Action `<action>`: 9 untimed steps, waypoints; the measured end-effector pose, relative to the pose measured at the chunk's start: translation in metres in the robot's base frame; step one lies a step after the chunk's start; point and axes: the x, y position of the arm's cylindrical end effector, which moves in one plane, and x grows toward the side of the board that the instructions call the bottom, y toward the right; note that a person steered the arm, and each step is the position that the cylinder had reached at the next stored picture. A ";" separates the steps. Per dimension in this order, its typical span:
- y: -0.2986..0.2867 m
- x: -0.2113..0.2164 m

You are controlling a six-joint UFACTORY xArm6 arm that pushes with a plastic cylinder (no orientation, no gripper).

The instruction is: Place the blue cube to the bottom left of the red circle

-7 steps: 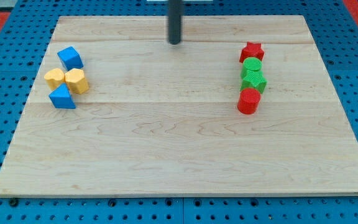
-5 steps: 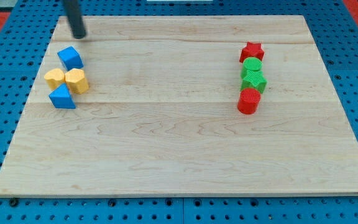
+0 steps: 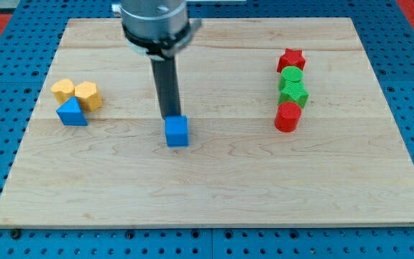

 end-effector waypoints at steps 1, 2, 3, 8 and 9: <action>-0.029 0.003; -0.022 0.020; 0.009 0.022; 0.112 0.062; 0.137 0.062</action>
